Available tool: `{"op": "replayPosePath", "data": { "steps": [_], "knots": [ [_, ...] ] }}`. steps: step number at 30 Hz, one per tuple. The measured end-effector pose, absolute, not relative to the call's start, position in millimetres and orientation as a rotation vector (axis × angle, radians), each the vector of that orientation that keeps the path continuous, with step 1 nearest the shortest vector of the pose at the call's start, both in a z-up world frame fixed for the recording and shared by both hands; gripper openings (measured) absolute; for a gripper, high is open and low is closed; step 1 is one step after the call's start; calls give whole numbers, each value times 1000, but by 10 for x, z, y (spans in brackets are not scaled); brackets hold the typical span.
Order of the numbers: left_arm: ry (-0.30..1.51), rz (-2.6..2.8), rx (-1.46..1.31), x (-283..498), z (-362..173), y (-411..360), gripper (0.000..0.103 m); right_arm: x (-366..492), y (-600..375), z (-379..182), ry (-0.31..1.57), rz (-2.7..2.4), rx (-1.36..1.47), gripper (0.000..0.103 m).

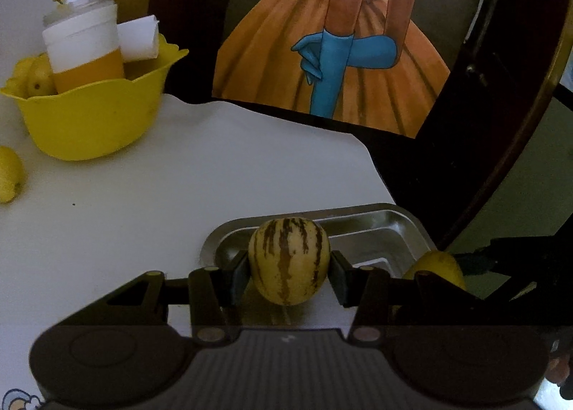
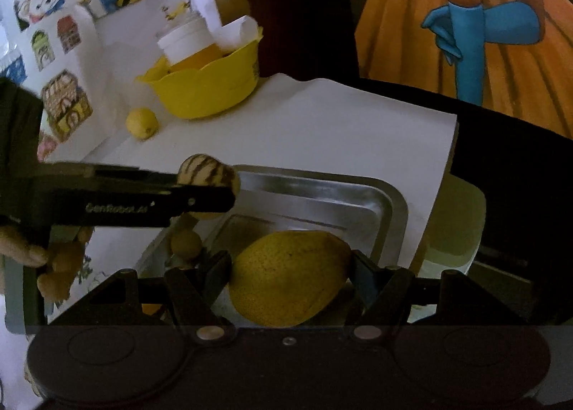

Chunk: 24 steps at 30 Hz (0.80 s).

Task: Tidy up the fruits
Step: 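Carry the melon with the left tool while the right tool carries the yellow fruit to the tray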

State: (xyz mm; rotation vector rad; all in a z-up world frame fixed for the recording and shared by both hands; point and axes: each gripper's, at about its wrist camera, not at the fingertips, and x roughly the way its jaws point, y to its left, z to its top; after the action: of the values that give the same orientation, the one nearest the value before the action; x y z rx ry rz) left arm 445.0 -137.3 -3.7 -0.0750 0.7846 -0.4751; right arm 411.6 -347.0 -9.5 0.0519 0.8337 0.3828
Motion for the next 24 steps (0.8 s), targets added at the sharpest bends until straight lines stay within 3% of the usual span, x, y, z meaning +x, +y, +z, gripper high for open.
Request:
{"op": "replayPosePath", "data": {
  "steps": [24],
  "knots": [
    [821,-468,-83,4537,-179,-1371,51,4044,-3448,-156,802,387,25,73]
  ]
}}
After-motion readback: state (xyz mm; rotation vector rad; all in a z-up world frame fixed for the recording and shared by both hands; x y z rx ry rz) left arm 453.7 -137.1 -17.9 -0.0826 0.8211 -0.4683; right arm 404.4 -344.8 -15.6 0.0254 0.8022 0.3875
